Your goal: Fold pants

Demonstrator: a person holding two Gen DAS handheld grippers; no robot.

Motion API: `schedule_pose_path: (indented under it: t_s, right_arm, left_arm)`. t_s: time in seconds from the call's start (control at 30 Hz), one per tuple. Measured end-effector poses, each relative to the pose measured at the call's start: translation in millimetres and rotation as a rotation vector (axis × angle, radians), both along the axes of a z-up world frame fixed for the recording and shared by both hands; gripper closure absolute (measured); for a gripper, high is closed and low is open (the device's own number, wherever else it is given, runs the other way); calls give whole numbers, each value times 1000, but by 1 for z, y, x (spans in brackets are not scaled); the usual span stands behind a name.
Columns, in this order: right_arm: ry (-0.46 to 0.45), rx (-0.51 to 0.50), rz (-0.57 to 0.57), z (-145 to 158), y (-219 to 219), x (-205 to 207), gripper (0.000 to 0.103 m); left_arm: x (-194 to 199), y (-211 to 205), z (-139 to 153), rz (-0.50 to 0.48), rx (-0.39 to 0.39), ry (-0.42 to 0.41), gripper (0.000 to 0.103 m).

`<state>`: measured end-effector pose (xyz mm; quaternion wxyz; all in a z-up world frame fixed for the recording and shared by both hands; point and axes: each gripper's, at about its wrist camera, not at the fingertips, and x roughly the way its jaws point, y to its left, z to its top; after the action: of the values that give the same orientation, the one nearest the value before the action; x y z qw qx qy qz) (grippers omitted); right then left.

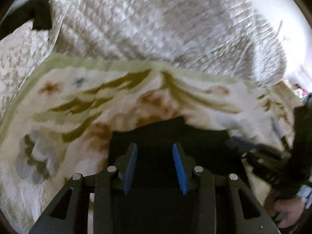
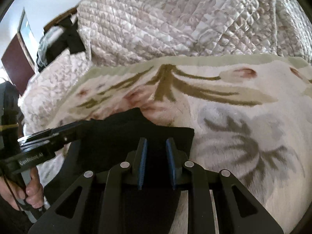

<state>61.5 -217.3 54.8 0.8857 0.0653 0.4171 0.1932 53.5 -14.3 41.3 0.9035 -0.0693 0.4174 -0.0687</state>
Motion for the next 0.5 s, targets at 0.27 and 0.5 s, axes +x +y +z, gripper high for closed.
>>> schedule_pose_path:
  t_s: [0.27, 0.5]
  right_arm:
    - [25, -19, -7, -11, -2, 6, 85]
    - [-15, -4, -10, 8, -6, -44, 84]
  left_arm:
    - [-6, 5, -13, -2, -17, -28, 60]
    - [-26, 1, 2, 13, 27, -69, 60]
